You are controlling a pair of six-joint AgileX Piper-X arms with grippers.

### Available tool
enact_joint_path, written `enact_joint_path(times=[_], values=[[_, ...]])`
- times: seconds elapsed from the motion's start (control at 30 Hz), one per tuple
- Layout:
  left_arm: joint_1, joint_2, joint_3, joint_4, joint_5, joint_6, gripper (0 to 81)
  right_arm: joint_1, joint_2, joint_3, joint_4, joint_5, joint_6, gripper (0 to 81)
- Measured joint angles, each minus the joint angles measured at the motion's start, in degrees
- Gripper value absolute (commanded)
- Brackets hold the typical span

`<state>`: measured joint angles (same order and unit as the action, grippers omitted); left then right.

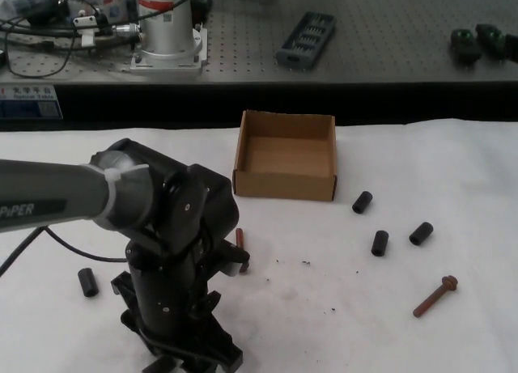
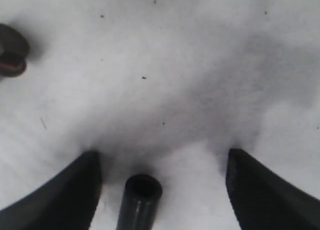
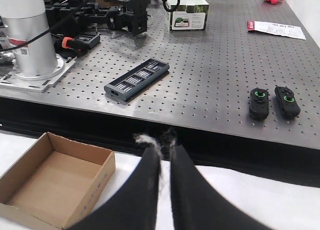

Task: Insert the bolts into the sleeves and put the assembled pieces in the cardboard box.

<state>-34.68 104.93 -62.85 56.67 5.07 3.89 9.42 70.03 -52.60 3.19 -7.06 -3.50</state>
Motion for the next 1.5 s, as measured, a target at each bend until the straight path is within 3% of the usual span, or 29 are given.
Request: enact_joint_path(times=[0.93,1.23,1.4,1.5], values=[[0.31,0.01,0.09,7.45,-1.37,1.20,42.8,0.00,0.00,0.00,1.31,0.00,0.00,7.1],[0.31,-0.24,0.23,4.62,-1.54,1.20,26.3,0.00,0.00,0.00,1.42,0.00,0.00,7.1],[0.45,-0.26,0.23,2.59,3.16,1.31,1.3,0.00,0.00,0.00,1.61,0.00,0.00,7.1],[0.45,-0.26,0.23,2.10,5.72,1.74,0.6,0.00,0.00,0.00,1.56,0.00,0.00,7.1]])
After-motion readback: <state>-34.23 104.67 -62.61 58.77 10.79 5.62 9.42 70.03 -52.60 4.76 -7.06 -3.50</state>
